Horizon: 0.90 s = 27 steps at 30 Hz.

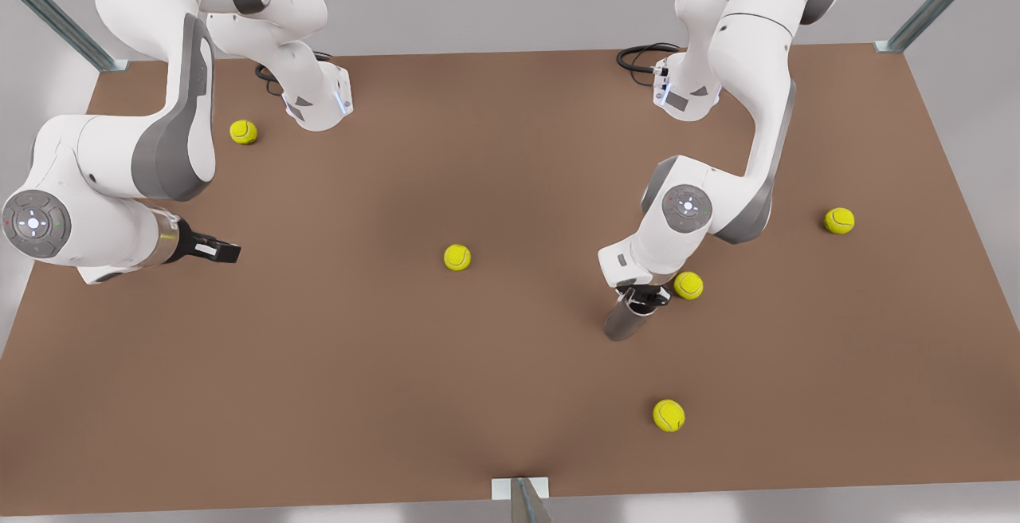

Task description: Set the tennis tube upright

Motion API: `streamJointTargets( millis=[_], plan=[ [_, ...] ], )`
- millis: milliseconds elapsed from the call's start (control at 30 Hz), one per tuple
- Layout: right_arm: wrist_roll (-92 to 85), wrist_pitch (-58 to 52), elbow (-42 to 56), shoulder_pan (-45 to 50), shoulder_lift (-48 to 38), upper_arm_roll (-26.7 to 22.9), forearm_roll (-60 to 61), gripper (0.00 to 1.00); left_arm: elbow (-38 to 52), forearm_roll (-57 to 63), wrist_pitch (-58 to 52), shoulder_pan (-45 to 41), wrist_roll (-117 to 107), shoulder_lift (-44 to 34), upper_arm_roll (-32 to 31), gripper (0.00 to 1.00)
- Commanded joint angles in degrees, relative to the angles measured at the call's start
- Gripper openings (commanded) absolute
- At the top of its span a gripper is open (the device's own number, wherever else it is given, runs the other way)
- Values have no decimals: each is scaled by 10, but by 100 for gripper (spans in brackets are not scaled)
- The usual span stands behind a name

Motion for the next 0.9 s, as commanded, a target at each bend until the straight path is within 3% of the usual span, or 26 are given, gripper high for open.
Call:
streamJointTargets(
  millis=[0, 67, 267, 300, 333, 400, 467, 567, 600, 633, 733, 867],
  plan=[
    [-1, 0, 0, -1, -1, 0, 0, 100, 7, 0, -6, 0, -48, -2, 0, 30],
    [0, 0, 0, 0, -1, -1, 0, 100, 8, 1, -8, 0, -47, -8, 0, 30],
    [0, -1, 1, 0, -1, -1, 0, 100, 143, 3, -195, -1, -48, -8, -3, 31],
    [-1, -1, 1, 0, -1, -1, 0, 100, 167, 4, -220, -1, -45, -6, -3, 45],
    [-1, -1, 2, -1, -2, -1, 0, 100, 179, 4, -238, 0, -46, -8, -2, 100],
    [-1, -2, 9, -1, -2, -1, -1, 100, 180, 4, -264, 7, -46, -37, 12, 100],
    [1, -2, 6, 0, -7, 4, -9, 100, 183, 7, -325, 6, -41, -58, 79, 100],
    [-30, 14, -5, -4, -36, 38, -32, 100, 196, 11, -351, 7, -61, -81, 113, 100],
    [-34, 20, -7, -5, -46, 38, -32, 100, 196, 9, -356, 26, -73, -100, 107, 100],
    [-34, 20, -6, -4, -53, 39, -31, 100, 188, 14, -355, 85, -75, -115, 40, 100],
    [-33, 17, -6, -5, -55, 39, -32, 100, 184, 43, -356, 145, -91, -145, -50, 100],
    [-34, 21, -9, -19, -63, 51, -39, 100, 136, 43, -349, 152, -91, -180, -56, 100]
  ],
)
